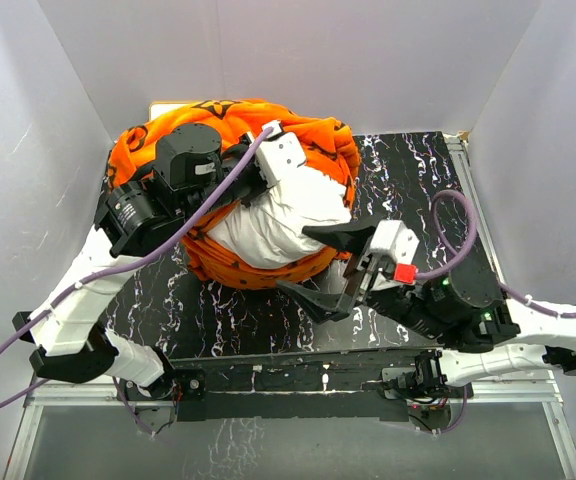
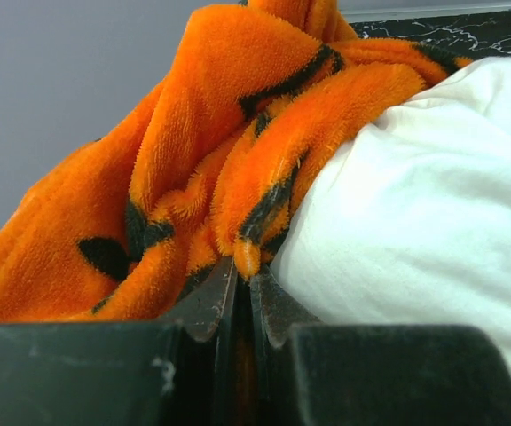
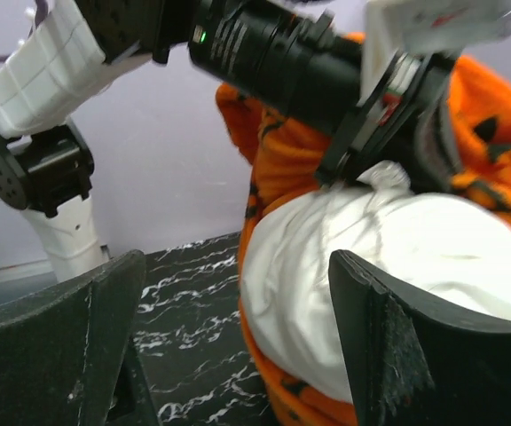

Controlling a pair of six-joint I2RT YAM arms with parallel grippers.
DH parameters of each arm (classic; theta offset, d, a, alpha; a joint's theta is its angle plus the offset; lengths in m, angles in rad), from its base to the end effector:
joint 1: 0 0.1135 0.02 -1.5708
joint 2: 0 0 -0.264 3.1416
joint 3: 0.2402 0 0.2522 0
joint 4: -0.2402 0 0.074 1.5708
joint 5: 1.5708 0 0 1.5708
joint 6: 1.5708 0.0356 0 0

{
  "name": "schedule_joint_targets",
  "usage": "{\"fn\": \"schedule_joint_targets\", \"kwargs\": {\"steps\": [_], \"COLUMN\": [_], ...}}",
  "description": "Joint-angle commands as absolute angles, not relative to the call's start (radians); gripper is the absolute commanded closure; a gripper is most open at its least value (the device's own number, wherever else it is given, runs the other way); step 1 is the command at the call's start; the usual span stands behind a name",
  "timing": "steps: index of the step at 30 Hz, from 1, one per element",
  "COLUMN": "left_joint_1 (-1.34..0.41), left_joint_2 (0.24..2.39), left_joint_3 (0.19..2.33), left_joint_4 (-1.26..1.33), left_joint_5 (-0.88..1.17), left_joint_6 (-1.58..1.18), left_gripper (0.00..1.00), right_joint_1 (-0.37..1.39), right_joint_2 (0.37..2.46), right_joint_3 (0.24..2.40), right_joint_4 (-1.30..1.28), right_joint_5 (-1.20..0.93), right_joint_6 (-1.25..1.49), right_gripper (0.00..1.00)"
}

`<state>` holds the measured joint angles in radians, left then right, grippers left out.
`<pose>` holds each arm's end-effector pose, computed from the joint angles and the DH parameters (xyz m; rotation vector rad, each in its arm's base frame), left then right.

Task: Remove the pillowcase from the pillow
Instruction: Remove the pillow from the pillowcase.

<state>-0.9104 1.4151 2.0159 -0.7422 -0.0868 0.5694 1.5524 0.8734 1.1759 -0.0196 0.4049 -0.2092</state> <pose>0.1592 -0.2000 0.5468 1.1077 1.3091 -0.1790 0.0171 0.1686 0.4759 -0.7859 1.1152 0.8793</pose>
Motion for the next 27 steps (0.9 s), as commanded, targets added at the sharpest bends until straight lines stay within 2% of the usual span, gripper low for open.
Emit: {"fn": "schedule_joint_targets", "kwargs": {"steps": [1,7,13,20,24,27], "left_joint_1": [-0.890,-0.888,-0.889,-0.888,-0.889,-0.889], "left_joint_2": [1.437,1.441,1.450,1.450,1.453,1.460], "left_joint_3": [1.988,2.020,2.056,2.073,2.093,2.121], "left_joint_4": [-0.949,-0.995,-1.010,-1.013,-1.019,-1.032], "left_joint_5": [-0.043,0.028,0.069,0.085,0.097,0.097], "left_joint_6": [0.489,0.468,0.455,0.448,0.442,0.437], "left_gripper": [1.00,1.00,1.00,1.00,1.00,1.00], "right_joint_1": [1.560,1.559,1.559,1.512,1.351,1.265], "right_joint_2": [0.866,0.919,1.048,1.120,1.188,1.212], "right_joint_3": [1.308,1.392,1.532,1.515,1.503,1.469], "right_joint_4": [-0.036,-0.118,-0.314,-0.429,-0.521,-0.534], "right_joint_5": [0.444,0.512,0.537,0.561,0.415,0.342], "right_joint_6": [-0.374,-0.492,-0.545,-0.515,-0.417,-0.383], "right_gripper": [0.12,0.08,0.02,0.00,0.06,0.18]}}
